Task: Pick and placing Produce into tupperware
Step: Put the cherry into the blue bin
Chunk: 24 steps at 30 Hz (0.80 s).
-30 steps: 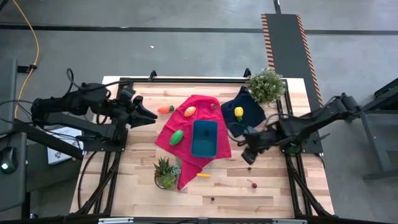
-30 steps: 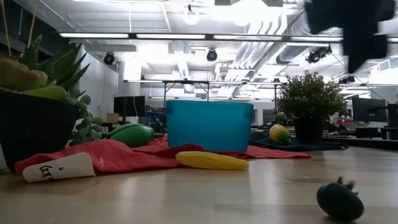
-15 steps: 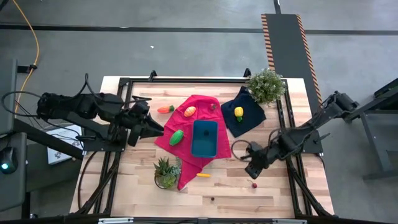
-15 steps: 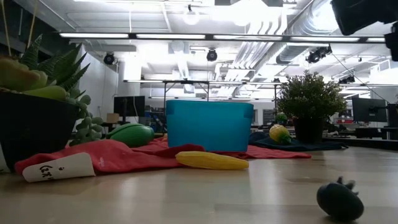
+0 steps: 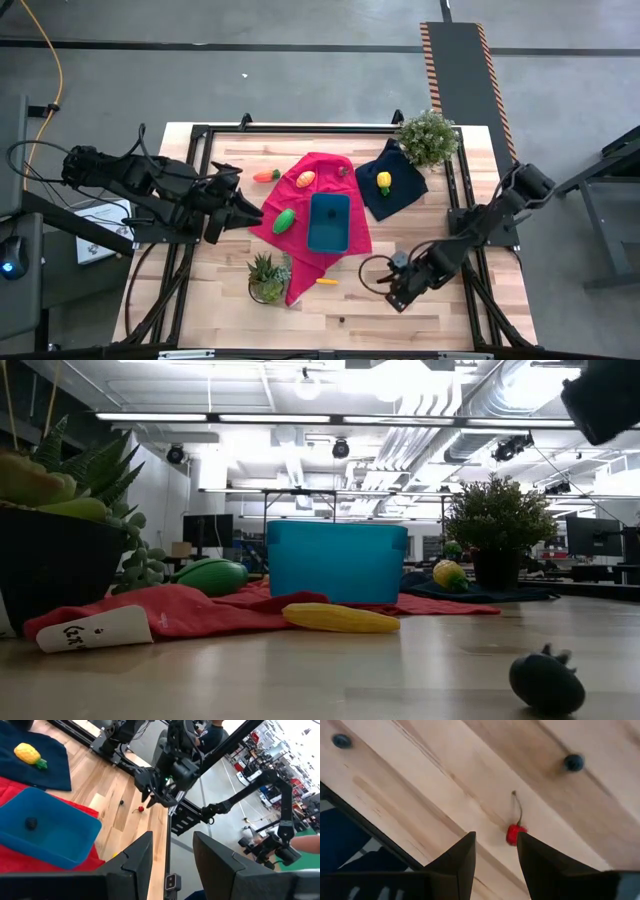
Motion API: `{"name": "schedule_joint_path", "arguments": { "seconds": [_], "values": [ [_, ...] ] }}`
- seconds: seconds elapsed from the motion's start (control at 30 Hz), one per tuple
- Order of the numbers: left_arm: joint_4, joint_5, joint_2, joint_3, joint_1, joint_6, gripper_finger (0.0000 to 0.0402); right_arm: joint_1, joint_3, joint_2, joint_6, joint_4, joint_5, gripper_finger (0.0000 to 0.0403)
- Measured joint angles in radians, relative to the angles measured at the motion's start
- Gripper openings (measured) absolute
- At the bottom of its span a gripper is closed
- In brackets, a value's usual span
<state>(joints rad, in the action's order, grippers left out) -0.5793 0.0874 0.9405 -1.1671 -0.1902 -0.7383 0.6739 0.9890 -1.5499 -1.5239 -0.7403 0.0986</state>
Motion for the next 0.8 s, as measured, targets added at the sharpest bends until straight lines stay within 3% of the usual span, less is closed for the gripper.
{"name": "schedule_joint_path", "arguments": {
  "seconds": [0.37, 0.8],
  "values": [
    [-0.017, 0.0, 0.0, 0.0, 0.0, 0.0, 0.0129, 0.059, 0.0, -0.073, -0.142, -0.012, 0.004, 0.0135],
    [-0.025, 0.0, 0.0, 0.0, 0.0, 0.0, 0.0129, 0.08, -0.006, -0.089, -0.178, -0.027, -0.038, 0.0135]
  ]
}}
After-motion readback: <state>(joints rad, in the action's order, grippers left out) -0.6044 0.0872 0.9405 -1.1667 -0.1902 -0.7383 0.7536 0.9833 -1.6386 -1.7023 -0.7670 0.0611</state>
